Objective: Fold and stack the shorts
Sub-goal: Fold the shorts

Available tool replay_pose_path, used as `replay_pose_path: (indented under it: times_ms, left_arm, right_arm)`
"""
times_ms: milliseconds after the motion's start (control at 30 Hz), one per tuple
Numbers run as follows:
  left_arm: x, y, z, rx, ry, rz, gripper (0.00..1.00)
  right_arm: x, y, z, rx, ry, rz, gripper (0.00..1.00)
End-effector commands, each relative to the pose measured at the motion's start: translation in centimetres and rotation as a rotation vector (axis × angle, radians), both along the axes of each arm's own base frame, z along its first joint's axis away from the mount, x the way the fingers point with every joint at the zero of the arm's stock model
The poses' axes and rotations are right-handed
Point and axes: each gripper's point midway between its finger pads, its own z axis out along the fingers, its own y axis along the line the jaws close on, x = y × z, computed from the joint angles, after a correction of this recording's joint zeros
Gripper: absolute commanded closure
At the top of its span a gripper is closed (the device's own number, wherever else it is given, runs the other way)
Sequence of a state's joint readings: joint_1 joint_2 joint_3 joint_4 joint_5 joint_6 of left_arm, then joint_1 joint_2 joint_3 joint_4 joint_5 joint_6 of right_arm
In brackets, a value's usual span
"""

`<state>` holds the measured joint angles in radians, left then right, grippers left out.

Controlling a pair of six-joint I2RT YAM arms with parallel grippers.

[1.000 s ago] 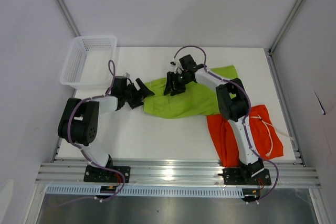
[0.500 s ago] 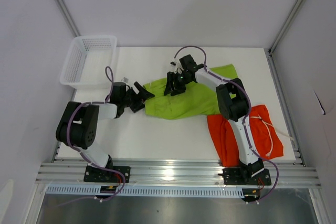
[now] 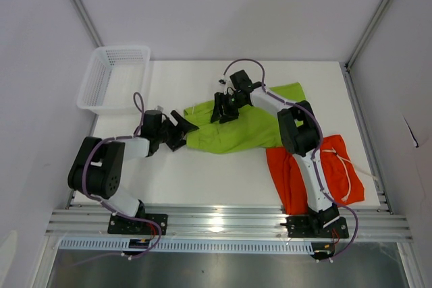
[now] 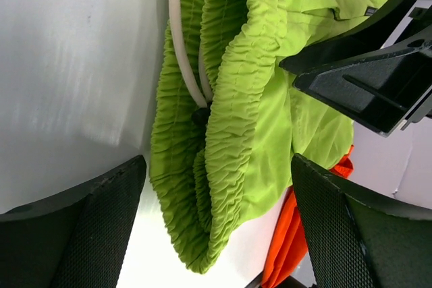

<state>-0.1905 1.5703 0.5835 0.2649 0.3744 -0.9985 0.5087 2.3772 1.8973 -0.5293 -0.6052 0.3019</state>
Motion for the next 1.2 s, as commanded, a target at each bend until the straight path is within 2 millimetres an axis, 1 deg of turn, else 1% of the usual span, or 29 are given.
replay_pose_path:
  times_ms: [0, 33, 100, 133, 233, 367, 467, 533, 600, 700, 833, 900, 933, 1000, 1033, 1100, 1133, 1167]
  left_arm:
    - [-2.8, 0.6, -4.7, 0.048, 0.179, 0.021, 0.09]
    - [-2.1, 0.3, -4.3, 0.04, 0.159, 0.023, 0.09]
    - [-1.7, 0.3, -4.6, 0.039, 0.157, 0.024, 0.11]
    - [-1.1, 0.1, -4.2, 0.031, 0.141, 0.024, 0.12]
    - [-0.3, 0.1, -4.2, 0.04, 0.122, 0.027, 0.14]
    - [1.0, 0.3, -3.8, 0.049, 0.08, 0.029, 0.2]
    - [2.6, 1.1, -3.0, 0.085, 0.027, 0.033, 0.24]
    - [3.1, 2.0, -3.3, 0.124, 0.014, 0.036, 0.25]
    - [4.0, 2.5, -3.2, 0.137, -0.001, 0.04, 0.25]
    - [4.4, 2.5, -3.4, 0.134, -0.012, 0.032, 0.27]
    - [5.0, 2.8, -3.0, 0.144, -0.057, 0.019, 0.31]
    - [5.2, 2.5, -2.7, 0.139, -0.093, -0.004, 0.37]
    - [5.0, 2.6, -2.9, 0.142, -0.09, -0.006, 0.4]
    - [5.2, 2.4, -2.5, 0.128, -0.114, -0.018, 0.45]
    - [5.3, 2.3, -2.6, 0.127, -0.117, -0.02, 0.52]
    - [5.4, 2.2, -2.6, 0.122, -0.116, -0.028, 0.6]
    - [5.4, 2.1, -2.8, 0.121, -0.111, -0.03, 0.67]
    - [5.7, 2.0, -2.6, 0.118, -0.117, -0.032, 0.71]
  right_arm:
    - [-0.6, -0.4, -1.6, -0.07, 0.03, -0.007, 0.44]
    - [-0.7, -0.2, -1.5, -0.069, 0.028, -0.002, 0.44]
    - [-1.0, 0.0, -1.9, -0.075, 0.034, 0.004, 0.44]
    - [-1.2, 0.1, -2.0, -0.078, 0.036, 0.008, 0.44]
    - [-1.8, 0.4, -2.3, -0.086, 0.041, 0.023, 0.44]
    - [-2.8, 0.6, -2.6, -0.107, 0.04, 0.047, 0.44]
    - [-3.2, 0.5, -2.7, -0.112, 0.033, 0.063, 0.44]
    - [-3.6, 0.3, -3.0, -0.122, 0.035, 0.075, 0.44]
    - [-3.8, 0.2, -3.2, -0.126, 0.039, 0.079, 0.44]
    - [-3.9, 0.2, -3.1, -0.123, 0.039, 0.081, 0.44]
    - [-3.8, 0.0, -2.9, -0.125, 0.031, 0.077, 0.44]
    - [-3.6, 0.1, -2.6, -0.116, 0.029, 0.068, 0.44]
    - [-3.4, 0.1, -2.3, -0.108, 0.024, 0.062, 0.44]
    - [-2.9, 0.6, -1.4, -0.075, 0.0, 0.055, 0.44]
    - [-2.7, 0.9, -1.0, -0.062, -0.006, 0.055, 0.44]
    - [-2.4, 1.2, -0.4, -0.049, -0.019, 0.049, 0.43]
    - [-2.2, 1.3, 0.1, -0.037, -0.028, 0.048, 0.43]
    - [-2.0, 1.5, 0.5, -0.023, -0.04, 0.045, 0.4]
